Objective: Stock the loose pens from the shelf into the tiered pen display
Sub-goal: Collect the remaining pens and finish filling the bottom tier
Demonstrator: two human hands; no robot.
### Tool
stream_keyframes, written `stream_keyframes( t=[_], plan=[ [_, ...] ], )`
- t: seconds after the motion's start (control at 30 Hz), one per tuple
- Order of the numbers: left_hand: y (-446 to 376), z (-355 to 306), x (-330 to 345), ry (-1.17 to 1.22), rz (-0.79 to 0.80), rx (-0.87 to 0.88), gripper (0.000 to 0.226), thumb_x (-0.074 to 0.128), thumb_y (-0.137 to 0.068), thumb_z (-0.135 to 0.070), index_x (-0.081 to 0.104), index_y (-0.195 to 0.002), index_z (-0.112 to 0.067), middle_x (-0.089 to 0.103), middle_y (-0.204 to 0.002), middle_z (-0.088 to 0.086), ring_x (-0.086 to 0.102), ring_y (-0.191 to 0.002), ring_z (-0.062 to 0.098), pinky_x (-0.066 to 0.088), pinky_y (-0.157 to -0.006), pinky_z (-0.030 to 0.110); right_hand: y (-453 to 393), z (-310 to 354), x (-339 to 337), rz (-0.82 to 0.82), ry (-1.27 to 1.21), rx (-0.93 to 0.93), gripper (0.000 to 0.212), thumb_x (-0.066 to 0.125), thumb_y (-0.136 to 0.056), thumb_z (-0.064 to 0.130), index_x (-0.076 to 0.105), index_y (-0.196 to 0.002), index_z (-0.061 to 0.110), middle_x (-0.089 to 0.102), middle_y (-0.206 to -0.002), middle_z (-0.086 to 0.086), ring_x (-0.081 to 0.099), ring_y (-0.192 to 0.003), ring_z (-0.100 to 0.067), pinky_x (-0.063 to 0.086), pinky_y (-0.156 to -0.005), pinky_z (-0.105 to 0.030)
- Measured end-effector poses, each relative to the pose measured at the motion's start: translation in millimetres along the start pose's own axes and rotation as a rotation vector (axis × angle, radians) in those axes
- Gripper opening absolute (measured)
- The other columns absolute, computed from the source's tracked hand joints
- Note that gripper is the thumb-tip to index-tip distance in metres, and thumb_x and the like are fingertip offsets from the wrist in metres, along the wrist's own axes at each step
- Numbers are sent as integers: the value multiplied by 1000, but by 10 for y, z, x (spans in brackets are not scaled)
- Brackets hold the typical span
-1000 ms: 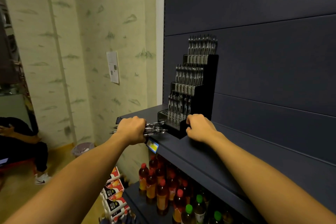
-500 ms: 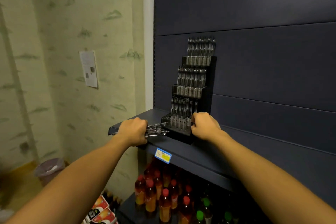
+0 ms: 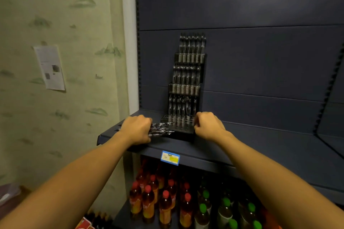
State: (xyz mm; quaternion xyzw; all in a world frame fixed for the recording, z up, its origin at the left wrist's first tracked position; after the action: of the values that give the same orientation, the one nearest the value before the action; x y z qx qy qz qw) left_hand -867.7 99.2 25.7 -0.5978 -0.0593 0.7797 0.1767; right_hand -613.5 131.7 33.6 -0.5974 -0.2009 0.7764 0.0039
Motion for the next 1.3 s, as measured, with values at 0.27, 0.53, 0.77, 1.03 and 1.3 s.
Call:
stream_keyframes(
  t=[0.27, 0.53, 0.77, 1.03, 1.3],
  plan=[
    [-277, -89, 62, 57, -17, 117, 35, 73, -78, -39, 56, -102, -21, 64, -92, 1, 62, -85, 23, 56, -70, 38, -224, -28, -79, -108, -33, 47, 12, 57, -92, 14, 60, -100, 6, 63, -98, -15, 59, -82, -32, 51, -65, -38],
    [-566, -46, 46, 55, 5, 230, 34, 75, -77, -41, 56, -98, -22, 60, -83, -4, 59, -78, 19, 47, -63, 33, -513, -114, -122, -167, -115, 74, 14, 59, -90, 14, 64, -102, 9, 66, -97, -12, 64, -82, -29, 59, -72, -43],
    [-729, -65, 37, 104, 18, 343, 35, 76, -77, -40, 58, -101, -23, 60, -84, -5, 57, -75, 17, 43, -61, 30, -515, -131, -93, -201, -150, 87, 13, 61, -92, 19, 69, -100, 12, 71, -96, -9, 68, -88, -26, 59, -78, -42],
    [-826, 14, 75, 169, 5, 475, 40, 78, -75, -40, 60, -105, -20, 63, -84, -3, 60, -77, 18, 50, -63, 34, -599, 180, -122, -269, -214, 168, 27, 71, -93, 38, 74, -102, 12, 73, -94, -4, 67, -88, -18, 59, -82, -35],
    [-881, 235, 141, 251, -8, 477, 34, 78, -76, -38, 55, -98, -24, 57, -81, -6, 58, -78, 19, 45, -63, 33, -673, 449, -52, -265, -95, 334, 21, 62, -100, 30, 67, -96, 10, 66, -85, -9, 65, -79, -27, 58, -72, -40]
  ],
)
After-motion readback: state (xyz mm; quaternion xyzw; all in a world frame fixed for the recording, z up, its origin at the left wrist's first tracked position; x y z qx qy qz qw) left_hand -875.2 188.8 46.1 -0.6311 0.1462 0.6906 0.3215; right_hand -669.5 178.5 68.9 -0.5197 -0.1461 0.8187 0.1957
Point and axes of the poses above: each hand's wrist, its own y-axis away from the middle knuckle, its own x-axis out of the palm, z = x × y, the point moved 3 cm from there along -y, towards the middle knuckle
